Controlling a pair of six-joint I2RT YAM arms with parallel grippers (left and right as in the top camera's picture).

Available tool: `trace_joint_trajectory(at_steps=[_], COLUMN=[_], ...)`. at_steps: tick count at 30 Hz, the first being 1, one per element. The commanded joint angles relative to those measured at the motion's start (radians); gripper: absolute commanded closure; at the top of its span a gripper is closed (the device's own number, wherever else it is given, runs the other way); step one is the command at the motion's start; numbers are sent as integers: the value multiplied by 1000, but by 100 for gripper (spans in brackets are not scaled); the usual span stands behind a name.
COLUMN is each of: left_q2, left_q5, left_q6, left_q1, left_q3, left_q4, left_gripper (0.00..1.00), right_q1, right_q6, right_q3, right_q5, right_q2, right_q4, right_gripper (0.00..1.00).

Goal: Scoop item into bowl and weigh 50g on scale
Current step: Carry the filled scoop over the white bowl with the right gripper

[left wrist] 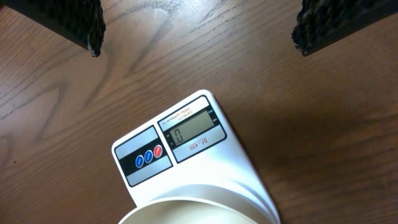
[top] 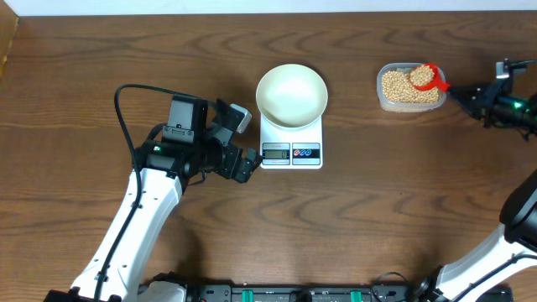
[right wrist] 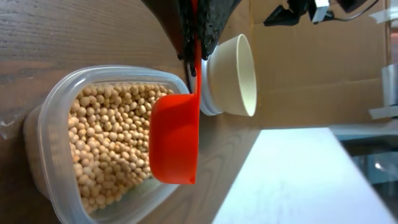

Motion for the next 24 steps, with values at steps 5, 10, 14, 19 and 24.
trace_joint_trajectory(at_steps=[5, 10, 14, 19, 24], left_q2=[-8, -8, -8, -8, -8], left_q5=[-2, -2, -2, -2, -2], left_q6=[6, 6, 6, 6, 6], left_q1=[-1, -1, -1, -1, -1], left_q3=[19, 19, 19, 19, 19], left_q4=[2, 2, 2, 2, 2], left_gripper=[1, 1, 1, 1, 1], right_q1=[-12, -11, -6, 19, 70], right_q6=[-54, -49, -50, -42, 10], right_q3=[-6, -6, -6, -6, -6], right_q5=[-171, -255, -314, -361, -376], right_q2=[12, 12, 12, 12, 12], right_q4=[16, 25, 29, 56, 107], right_gripper=[99, 99, 99, 99, 99])
